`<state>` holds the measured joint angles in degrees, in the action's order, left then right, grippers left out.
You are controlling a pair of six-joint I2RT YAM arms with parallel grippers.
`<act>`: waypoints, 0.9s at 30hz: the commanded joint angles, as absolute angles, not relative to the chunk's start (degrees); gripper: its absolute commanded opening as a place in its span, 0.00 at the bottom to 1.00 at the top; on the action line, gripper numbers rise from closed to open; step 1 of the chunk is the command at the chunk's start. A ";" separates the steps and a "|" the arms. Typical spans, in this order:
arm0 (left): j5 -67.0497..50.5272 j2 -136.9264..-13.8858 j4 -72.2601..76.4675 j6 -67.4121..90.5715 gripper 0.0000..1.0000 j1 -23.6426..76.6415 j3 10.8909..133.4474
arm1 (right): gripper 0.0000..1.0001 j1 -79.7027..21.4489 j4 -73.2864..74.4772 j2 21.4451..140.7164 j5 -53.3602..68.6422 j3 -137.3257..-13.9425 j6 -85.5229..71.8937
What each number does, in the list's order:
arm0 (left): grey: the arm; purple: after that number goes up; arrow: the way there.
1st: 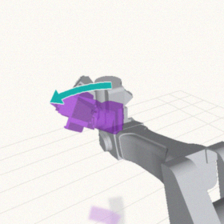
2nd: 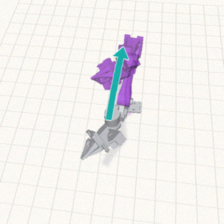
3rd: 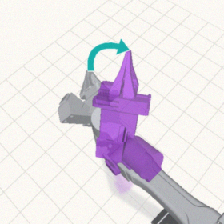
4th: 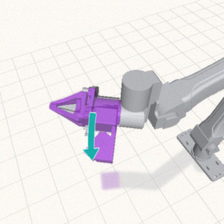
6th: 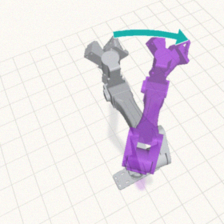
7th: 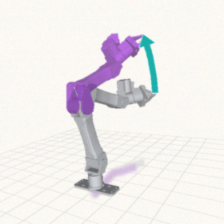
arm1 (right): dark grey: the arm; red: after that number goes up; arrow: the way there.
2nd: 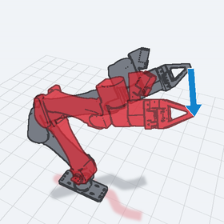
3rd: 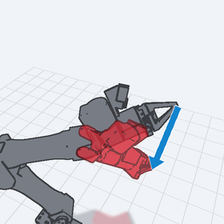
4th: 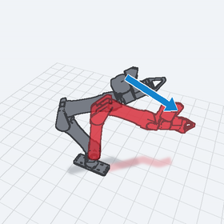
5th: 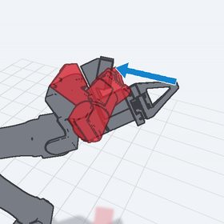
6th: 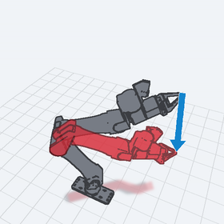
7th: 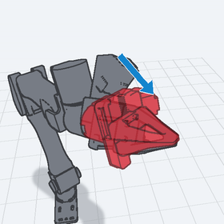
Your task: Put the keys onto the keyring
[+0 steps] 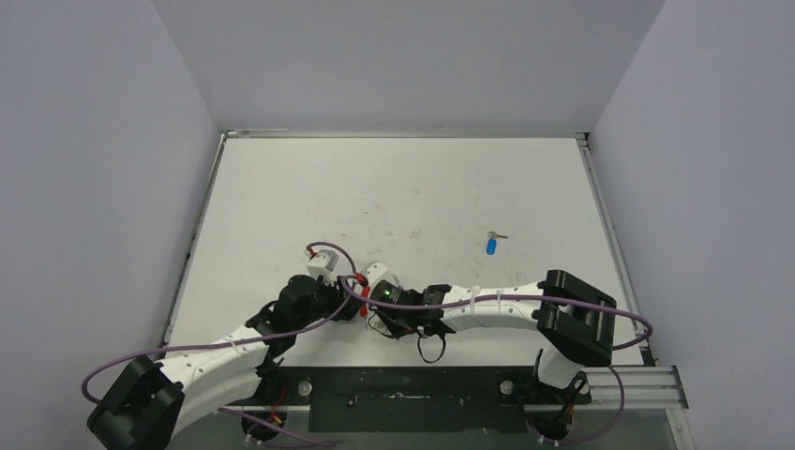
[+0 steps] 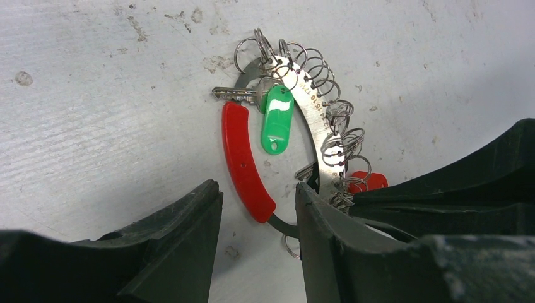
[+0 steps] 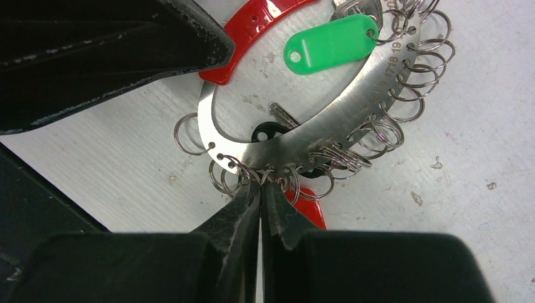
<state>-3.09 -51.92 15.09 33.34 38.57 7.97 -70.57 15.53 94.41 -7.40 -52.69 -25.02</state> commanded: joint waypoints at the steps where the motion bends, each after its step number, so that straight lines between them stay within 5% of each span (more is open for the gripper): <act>1: -3.23 -50.92 16.68 32.72 0.45 38.76 8.26 | 0.01 -70.69 16.03 92.92 -10.11 -55.08 -24.28; 8: -3.27 -51.21 16.81 32.52 0.45 38.68 8.35 | 0.02 -69.79 15.14 91.45 -9.00 -54.31 -24.70; 27: -3.58 -51.89 17.64 32.44 0.45 38.71 8.46 | 0.22 -59.85 4.13 90.15 5.27 -46.39 -30.72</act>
